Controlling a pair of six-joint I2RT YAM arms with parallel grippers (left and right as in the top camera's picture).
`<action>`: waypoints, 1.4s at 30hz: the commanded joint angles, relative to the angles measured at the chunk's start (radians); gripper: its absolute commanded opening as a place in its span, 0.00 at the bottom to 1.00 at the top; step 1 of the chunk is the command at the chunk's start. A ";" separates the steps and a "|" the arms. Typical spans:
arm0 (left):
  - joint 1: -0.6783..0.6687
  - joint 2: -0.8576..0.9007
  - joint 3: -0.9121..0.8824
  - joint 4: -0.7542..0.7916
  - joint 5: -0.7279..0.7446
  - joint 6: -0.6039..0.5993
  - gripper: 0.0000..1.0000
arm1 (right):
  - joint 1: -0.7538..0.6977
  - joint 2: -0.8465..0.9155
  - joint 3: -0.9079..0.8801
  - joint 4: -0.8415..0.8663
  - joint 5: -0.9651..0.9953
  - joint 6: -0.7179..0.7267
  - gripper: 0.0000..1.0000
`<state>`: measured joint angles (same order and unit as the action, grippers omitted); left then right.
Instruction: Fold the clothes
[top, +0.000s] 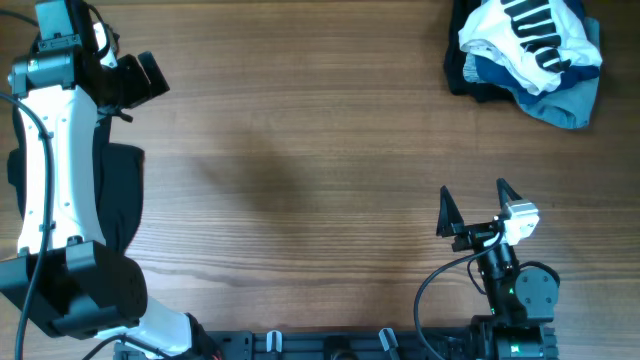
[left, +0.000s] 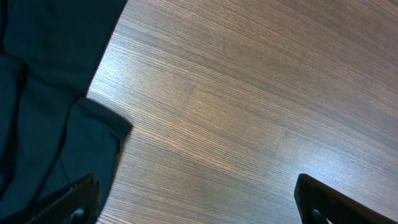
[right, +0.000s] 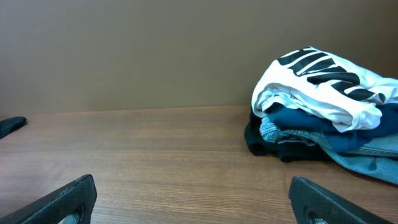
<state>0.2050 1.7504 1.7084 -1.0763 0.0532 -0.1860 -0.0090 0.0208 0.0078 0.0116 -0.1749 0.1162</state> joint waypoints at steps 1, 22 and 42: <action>0.007 0.000 0.012 -0.001 0.009 -0.009 1.00 | 0.006 -0.011 -0.003 0.002 0.018 0.015 1.00; -0.104 -0.362 0.006 -0.028 0.002 -0.009 1.00 | 0.006 -0.011 -0.003 0.002 0.018 0.015 1.00; -0.187 -1.603 -1.531 1.062 0.101 -0.006 1.00 | 0.006 -0.011 -0.003 0.002 0.018 0.015 1.00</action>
<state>0.0280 0.2455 0.2665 -0.0486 0.1421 -0.1894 -0.0090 0.0174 0.0063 0.0086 -0.1722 0.1162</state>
